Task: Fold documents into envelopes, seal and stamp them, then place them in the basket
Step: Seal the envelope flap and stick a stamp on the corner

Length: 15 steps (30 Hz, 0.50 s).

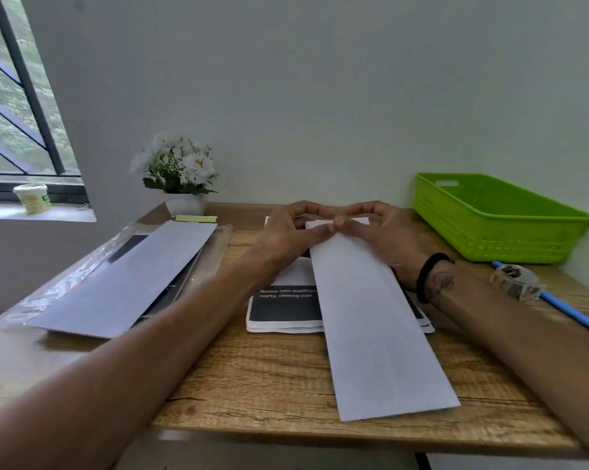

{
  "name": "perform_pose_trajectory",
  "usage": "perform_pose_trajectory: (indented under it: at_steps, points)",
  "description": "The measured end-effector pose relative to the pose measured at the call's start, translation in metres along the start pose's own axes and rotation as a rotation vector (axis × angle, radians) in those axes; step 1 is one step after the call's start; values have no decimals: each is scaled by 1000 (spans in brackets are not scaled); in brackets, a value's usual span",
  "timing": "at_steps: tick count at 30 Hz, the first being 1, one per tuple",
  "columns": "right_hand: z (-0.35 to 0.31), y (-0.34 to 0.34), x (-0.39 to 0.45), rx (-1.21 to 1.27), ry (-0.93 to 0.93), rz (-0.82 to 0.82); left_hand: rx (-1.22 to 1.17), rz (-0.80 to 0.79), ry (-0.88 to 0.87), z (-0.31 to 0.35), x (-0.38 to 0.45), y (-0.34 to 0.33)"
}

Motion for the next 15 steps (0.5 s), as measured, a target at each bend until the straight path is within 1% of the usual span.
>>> perform_pose_trajectory:
  at_steps: [3,6,12,15]
  points:
    - [-2,2,-4,1,25,-12,4,-14,-18,0,-3,-3]
    - [-6,2,-6,-11,33,-34,7,15,-30,-2,0,2]
    - [-6,9,4,-58,35,-2,-4,40,-23,-1,3,2]
    - [-3,12,10,-22,20,7,-8,30,-17,-1,3,1]
Point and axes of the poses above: each hand's wrist, its own x-axis towards the middle knuckle, its own y-axis out of the back of the hand, z = x × y, the point moved 10 cm from there along x, towards the middle knuckle, and after that the axes turned 3 degrees about -y, right-handed, at the moved point
